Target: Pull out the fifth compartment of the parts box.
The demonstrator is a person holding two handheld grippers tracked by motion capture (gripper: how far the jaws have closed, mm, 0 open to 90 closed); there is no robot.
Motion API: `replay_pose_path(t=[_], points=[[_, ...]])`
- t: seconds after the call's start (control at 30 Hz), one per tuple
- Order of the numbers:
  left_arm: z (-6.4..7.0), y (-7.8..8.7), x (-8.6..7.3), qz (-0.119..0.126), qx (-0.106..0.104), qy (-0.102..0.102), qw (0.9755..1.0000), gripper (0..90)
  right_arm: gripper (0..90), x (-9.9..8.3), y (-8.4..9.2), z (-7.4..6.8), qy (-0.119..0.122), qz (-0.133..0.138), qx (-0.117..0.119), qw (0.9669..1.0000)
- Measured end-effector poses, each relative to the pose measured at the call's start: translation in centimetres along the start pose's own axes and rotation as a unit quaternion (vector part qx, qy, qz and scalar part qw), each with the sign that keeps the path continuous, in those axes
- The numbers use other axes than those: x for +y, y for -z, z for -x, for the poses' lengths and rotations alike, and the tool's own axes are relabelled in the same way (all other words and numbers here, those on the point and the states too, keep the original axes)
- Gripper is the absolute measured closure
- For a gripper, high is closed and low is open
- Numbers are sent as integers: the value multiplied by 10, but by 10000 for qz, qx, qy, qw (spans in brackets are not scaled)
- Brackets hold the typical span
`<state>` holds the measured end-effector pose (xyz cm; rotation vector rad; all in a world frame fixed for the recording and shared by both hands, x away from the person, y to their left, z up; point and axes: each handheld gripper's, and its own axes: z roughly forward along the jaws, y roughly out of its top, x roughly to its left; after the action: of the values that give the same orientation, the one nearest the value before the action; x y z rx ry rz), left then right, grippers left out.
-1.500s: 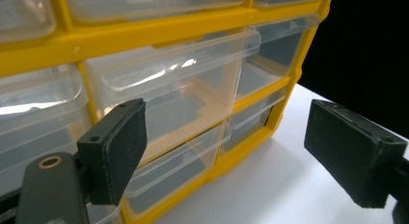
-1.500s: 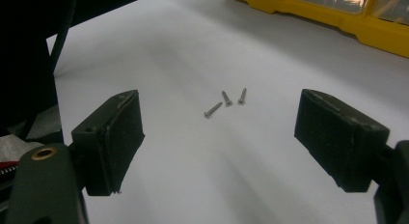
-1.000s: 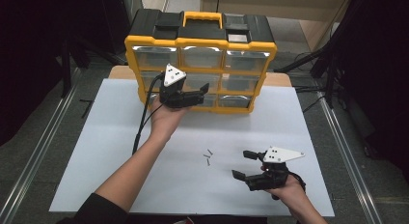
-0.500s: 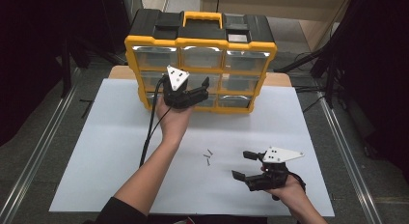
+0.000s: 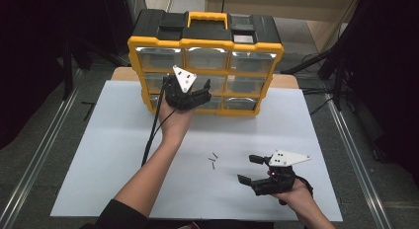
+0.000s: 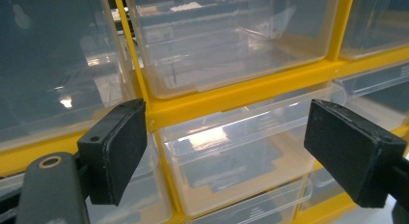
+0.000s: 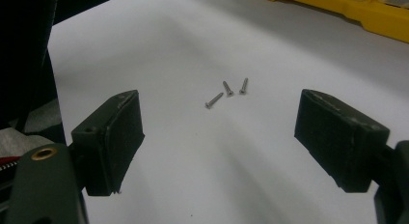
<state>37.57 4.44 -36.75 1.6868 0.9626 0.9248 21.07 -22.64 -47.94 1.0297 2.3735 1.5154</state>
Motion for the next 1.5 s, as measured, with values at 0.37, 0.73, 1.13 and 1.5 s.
replay_pose_path(t=[0.37,0.73,1.13,1.5], points=[[7,0,1,-80,265,-979,9948,154,183,0,0,0,-9,-45,16,10000],[11,-2,0,-161,427,-1787,9828,154,184,-1,-1,0,9,-136,13,9999],[13,0,-3,-207,344,-2639,9637,260,183,-1,-1,0,10,-140,11,9999],[16,0,-2,-150,484,-3603,9314,260,183,-1,-2,0,13,-153,15,9999]])
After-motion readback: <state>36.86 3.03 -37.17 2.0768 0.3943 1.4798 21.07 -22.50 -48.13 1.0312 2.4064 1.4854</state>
